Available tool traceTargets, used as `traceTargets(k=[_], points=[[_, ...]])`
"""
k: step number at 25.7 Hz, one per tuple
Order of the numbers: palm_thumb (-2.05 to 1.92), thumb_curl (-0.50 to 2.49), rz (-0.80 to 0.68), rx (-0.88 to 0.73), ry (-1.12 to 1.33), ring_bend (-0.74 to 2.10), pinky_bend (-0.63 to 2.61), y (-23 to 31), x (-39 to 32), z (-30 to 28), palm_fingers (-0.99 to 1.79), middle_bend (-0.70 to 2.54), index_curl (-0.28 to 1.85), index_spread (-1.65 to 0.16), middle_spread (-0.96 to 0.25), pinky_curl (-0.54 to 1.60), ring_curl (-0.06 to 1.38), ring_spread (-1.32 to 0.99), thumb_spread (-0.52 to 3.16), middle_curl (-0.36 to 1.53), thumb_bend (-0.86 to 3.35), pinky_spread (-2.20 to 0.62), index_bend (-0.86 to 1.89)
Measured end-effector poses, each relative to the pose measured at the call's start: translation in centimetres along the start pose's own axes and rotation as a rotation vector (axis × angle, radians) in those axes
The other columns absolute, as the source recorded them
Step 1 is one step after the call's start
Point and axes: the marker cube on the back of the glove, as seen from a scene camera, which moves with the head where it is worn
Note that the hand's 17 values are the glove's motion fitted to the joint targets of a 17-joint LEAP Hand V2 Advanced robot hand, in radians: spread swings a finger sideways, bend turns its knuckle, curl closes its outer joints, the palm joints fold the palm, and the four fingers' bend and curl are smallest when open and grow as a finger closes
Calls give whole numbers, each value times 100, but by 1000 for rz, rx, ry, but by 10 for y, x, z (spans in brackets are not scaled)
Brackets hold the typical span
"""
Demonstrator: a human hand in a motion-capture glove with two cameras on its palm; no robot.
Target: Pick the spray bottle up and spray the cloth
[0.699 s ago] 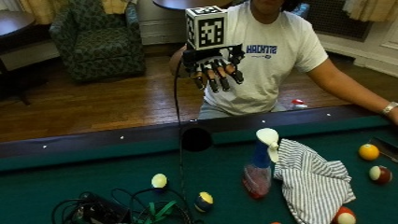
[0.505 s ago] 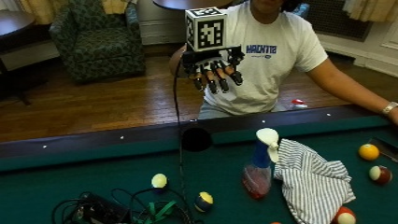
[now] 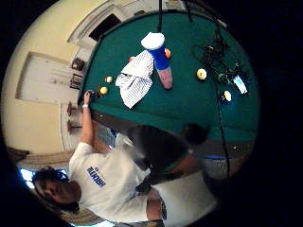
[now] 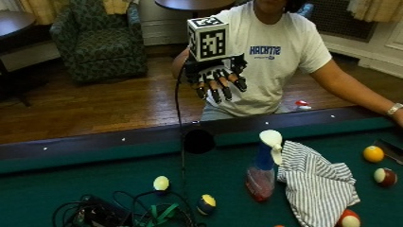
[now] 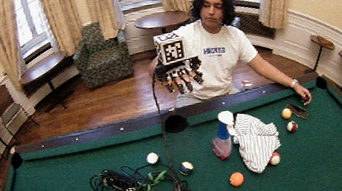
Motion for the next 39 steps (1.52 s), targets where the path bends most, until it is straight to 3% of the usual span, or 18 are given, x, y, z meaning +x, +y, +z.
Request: traceTargets(k=[22, 31, 39], points=[[31, 25, 40, -9, -68, 48, 56, 4, 10, 107, 30, 21, 13, -45, -3, 31, 26, -2, 96, 28, -3, 24, 10], [31, 27, 54, 14, -353, 55, 54, -22, 11, 142, 31, 24, 12, -43, -3, 32, 29, -4, 94, 30, -3, 24, 7], [34, 30, 51, -25, -789, 57, 54, -59, 1, 172, 31, 26, 11, -42, -4, 33, 30, -4, 91, 32, -2, 24, 9]])
